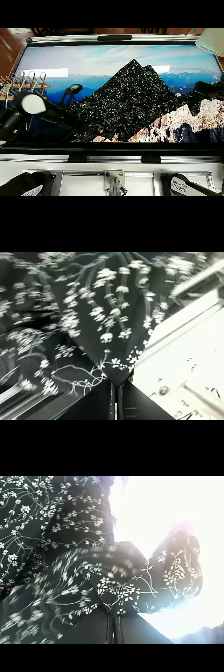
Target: Fold the shirts.
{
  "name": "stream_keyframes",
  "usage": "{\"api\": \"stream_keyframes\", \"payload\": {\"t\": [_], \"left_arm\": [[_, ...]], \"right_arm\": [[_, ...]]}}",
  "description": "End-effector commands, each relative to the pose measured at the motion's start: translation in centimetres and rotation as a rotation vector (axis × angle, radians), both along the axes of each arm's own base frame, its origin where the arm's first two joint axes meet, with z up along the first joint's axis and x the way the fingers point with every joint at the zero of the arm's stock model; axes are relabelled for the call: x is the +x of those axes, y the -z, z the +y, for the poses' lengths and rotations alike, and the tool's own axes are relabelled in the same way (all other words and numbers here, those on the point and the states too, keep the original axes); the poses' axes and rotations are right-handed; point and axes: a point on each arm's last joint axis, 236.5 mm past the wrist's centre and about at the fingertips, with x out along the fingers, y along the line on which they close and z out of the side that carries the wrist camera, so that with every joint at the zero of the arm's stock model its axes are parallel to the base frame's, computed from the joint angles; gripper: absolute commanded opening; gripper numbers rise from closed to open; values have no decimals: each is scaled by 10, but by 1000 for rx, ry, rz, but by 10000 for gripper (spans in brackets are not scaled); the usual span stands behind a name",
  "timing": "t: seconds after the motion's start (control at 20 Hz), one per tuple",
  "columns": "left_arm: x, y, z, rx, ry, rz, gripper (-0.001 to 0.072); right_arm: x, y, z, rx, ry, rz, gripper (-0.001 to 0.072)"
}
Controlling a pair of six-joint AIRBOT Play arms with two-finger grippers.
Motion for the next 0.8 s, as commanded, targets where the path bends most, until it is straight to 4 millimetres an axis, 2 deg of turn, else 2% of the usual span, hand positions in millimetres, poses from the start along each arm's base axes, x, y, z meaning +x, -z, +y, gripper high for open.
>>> {"api": "stream_keyframes", "payload": {"t": [0.0, 0.05, 0.1, 0.15, 0.2, 0.25, 0.3, 0.35, 0.4, 0.45, 0.5, 0.55, 0.65, 0.75], "left_arm": [[-15, 30, -36, -16, 47, 3, 52], [-14, 33, -34, -6, 68, -2, 52], [-9, 35, -27, 12, 84, -20, 52], [-1, 35, -16, 40, 73, -30, 52], [9, 34, -4, 56, 45, -35, 52], [21, 30, 4, 48, 4, -39, 52], [31, 28, 11, 44, -31, -46, 52], [41, 29, 18, 41, -56, -61, 52], [48, 30, 24, 42, -70, -68, 52], [53, 34, 29, 47, -88, -60, 52], [55, 36, 34, 53, -100, -49, 52], [55, 39, 38, 60, -98, -40, 52], [54, 41, 43, 72, -71, -36, 52], [55, 42, 44, 73, -76, -35, 52]], "right_arm": [[4, 9, 18, 13, -39, 36, 355], [1, 3, 20, -23, -92, 42, 477], [-1, -13, 14, -89, -121, 28, 477], [-1, -35, 8, -154, -128, -7, 477], [-1, -61, 10, -193, -135, -62, 477], [-6, -81, 25, -196, -152, -102, 477], [-19, -91, 52, -182, -201, -96, 477], [-38, -90, 86, -169, -286, -50, 478], [-54, -81, 116, -168, -363, -2, 504], [-70, -63, 147, -172, -440, 46, 504], [-87, -40, 178, -158, -510, 86, 546], [-108, -14, 208, -136, -591, 128, 662], [-158, 46, 255, -84, -699, 238, 662], [-191, 84, 286, -55, -758, 276, 662]]}}
